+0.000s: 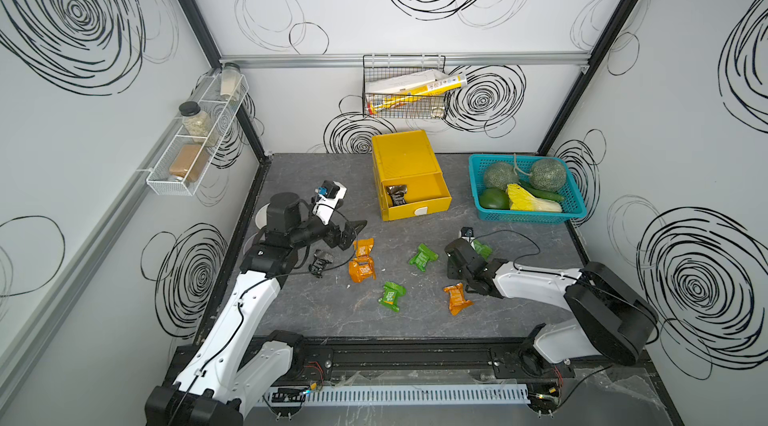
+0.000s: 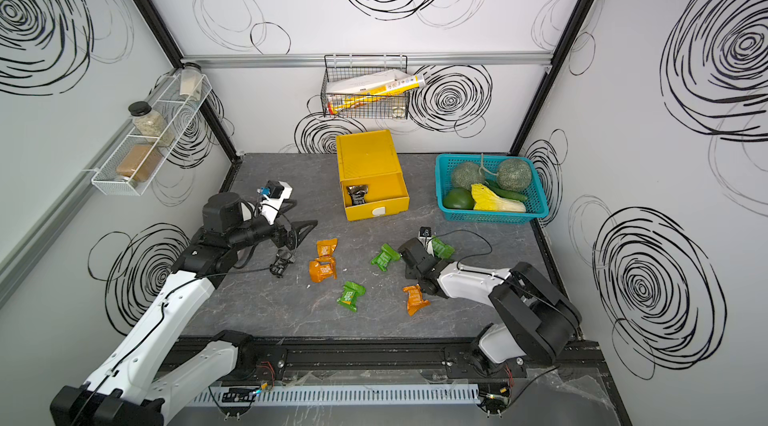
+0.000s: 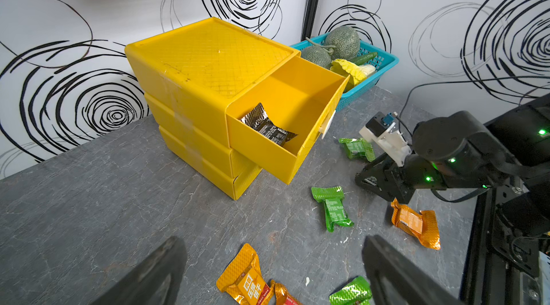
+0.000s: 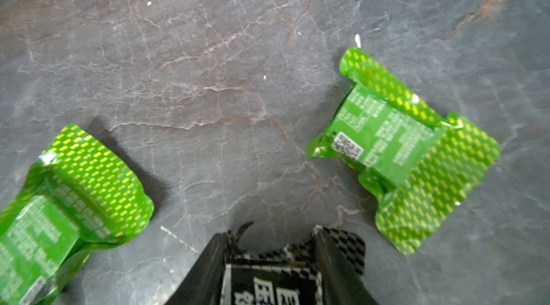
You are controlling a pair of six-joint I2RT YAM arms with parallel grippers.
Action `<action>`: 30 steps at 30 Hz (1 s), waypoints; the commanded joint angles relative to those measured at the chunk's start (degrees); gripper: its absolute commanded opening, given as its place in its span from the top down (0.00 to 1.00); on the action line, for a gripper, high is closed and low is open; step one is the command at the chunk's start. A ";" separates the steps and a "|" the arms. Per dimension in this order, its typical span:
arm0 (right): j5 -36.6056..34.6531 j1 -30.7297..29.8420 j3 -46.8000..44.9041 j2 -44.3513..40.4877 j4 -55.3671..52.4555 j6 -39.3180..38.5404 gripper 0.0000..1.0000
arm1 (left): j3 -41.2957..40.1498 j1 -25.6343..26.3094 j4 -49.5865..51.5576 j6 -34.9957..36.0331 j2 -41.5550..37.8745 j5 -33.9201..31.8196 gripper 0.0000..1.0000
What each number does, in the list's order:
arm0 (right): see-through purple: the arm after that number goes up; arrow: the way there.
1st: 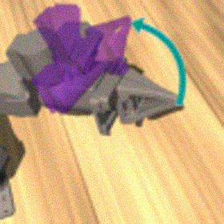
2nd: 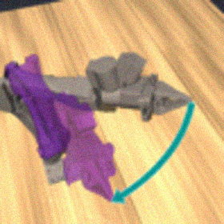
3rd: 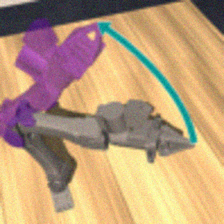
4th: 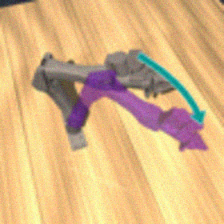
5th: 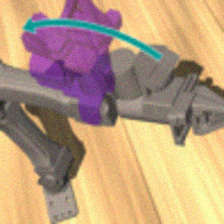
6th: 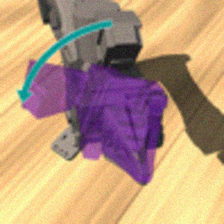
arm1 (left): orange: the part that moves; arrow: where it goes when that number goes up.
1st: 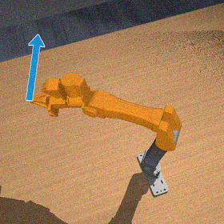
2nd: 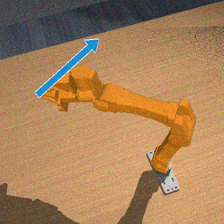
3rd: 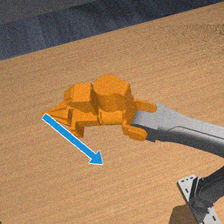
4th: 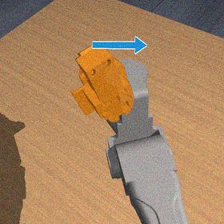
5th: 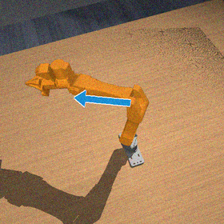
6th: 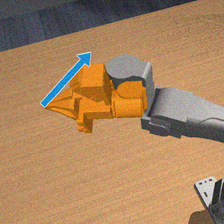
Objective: Place the cookies into the drawer by color
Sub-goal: Pick up the cookie at the center of the board, then place the cookie in the drawer.
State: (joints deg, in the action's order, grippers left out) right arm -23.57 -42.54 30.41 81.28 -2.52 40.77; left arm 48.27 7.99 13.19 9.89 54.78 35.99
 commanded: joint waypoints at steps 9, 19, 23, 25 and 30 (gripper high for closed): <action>-1.56 0.19 3.25 -11.76 -11.43 -1.39 0.59 | 0.56 0.01 -1.61 1.07 -0.08 0.06 0.01; -3.15 0.18 13.83 -18.20 -18.04 -7.95 0.60 | 0.56 0.18 -1.77 0.74 0.15 0.25 0.01; -2.94 0.18 20.27 -17.44 -19.05 -10.65 0.60 | 0.50 -0.21 -1.49 0.87 -0.20 0.35 0.01; -2.62 0.20 23.90 -16.02 -19.01 -12.39 0.60 | -0.11 -0.09 -2.38 1.00 -0.21 0.05 0.01; -1.46 0.21 33.93 -10.91 -19.62 -16.57 0.60 | 0.32 -0.26 -1.72 0.71 -0.64 0.32 0.01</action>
State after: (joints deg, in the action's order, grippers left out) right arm -25.39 -42.54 60.42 68.27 -20.82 28.34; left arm 48.27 7.97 13.52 10.09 54.78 35.92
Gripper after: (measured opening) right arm 0.449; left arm 0.990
